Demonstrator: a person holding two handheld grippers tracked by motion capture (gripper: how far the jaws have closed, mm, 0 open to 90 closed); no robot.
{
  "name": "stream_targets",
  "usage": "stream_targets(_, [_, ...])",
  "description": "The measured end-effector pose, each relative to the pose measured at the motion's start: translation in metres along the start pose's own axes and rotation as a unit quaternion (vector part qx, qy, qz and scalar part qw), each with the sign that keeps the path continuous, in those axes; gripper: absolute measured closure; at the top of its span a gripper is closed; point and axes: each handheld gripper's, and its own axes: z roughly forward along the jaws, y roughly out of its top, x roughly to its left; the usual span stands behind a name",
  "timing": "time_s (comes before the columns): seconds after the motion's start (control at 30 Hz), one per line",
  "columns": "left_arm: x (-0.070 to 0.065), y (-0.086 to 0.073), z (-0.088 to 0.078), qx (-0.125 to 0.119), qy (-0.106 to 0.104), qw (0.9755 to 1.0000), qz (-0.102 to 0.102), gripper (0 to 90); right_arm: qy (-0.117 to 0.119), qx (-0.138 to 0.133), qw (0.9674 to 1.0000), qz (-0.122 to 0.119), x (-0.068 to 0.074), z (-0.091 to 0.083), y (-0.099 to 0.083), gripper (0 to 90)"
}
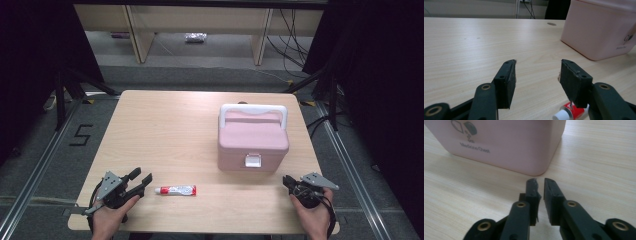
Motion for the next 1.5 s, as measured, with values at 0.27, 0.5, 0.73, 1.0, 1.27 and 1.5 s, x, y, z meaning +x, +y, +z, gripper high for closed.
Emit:
stream_targets(0.27, [-0.004, 0.013, 0.014, -0.004, -0.030, 0.9995, 0.007, 72.0, -0.006, 0.008, 0.9999, 0.008, -0.016, -0.002, 0.005, 90.0])
stream_targets(0.5, [-0.009, 0.020, 0.016, 0.000, -0.039, 0.9991, 0.019, 78.0, -0.018, -0.002, 0.9998, 0.011, -0.017, -0.008, 0.012, 90.0])
stream_targets(0.73, [-0.006, 0.020, 0.010, -0.002, -0.034, 0.9994, 0.012, 78.2, -0.016, -0.005, 0.9998, 0.011, -0.016, -0.009, 0.016, 90.0])
stream_targets(1.0, [-0.007, 0.033, 0.024, 0.010, -0.066, 0.9972, 0.033, 86.5, -0.019, -0.004, 0.9997, 0.018, -0.022, -0.006, 0.025, 90.0])
stream_targets(1.27, [-0.021, 0.049, 0.050, 0.037, -0.084, 0.9940, 0.059, 89.7, -0.016, -0.006, 0.9998, 0.002, -0.028, 0.000, 0.044, 90.0])
stream_targets(1.5, [-0.035, 0.061, 0.083, 0.035, -0.117, 0.9877, 0.097, 89.8, -0.007, -0.009, 0.9999, -0.011, -0.034, 0.010, 0.059, 90.0])
